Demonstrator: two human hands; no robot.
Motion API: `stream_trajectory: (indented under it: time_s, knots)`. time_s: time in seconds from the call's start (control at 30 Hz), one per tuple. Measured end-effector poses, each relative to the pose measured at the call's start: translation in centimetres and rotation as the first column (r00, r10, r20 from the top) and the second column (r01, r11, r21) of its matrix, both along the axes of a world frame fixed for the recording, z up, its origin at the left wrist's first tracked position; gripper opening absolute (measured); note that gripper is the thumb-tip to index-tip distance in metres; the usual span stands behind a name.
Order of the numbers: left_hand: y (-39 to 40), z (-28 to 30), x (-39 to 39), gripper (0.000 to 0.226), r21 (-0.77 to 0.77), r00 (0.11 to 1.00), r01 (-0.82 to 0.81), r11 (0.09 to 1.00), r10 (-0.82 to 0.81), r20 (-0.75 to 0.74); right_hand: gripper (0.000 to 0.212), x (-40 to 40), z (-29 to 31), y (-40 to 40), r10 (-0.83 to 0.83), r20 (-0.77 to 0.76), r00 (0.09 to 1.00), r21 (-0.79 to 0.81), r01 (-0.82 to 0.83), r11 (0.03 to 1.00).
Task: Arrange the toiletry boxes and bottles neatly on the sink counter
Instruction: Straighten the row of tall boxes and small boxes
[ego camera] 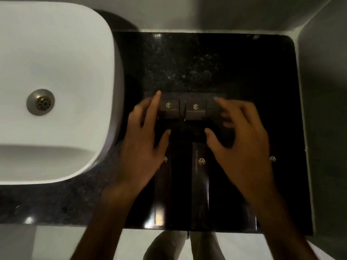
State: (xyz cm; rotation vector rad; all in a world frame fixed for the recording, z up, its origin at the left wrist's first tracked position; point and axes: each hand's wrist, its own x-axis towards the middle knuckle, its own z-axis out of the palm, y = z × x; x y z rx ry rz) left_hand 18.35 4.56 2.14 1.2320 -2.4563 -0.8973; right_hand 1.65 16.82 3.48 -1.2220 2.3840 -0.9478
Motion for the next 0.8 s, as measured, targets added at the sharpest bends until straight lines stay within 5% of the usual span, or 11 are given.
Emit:
stream_trajectory:
  time_s: [0.13, 0.33, 0.8]
  knots:
    - [6.4, 0.8, 5.8, 0.062, 0.061, 0.998, -0.039, 0.997, 0.037, 0.044, 0.051, 6.0, 0.9, 6.7, -0.068, 0.085, 0.994, 0.107, 0.058, 0.993]
    - [9.1, 0.4, 9.3, 0.071, 0.203, 0.96, 0.064, 0.977, -0.116, 0.255, 0.072, 8.8, -0.9, 10.0, 0.014, 0.207, 0.978, 0.372, -0.092, 0.924]
    - [9.1, -0.4, 9.1, 0.08, 0.128, 0.935, 0.125, 0.984, -0.16, 0.316, 0.075, 8.7, -2.7, 10.8, 0.06, 0.194, 0.979, 0.351, -0.126, 0.928]
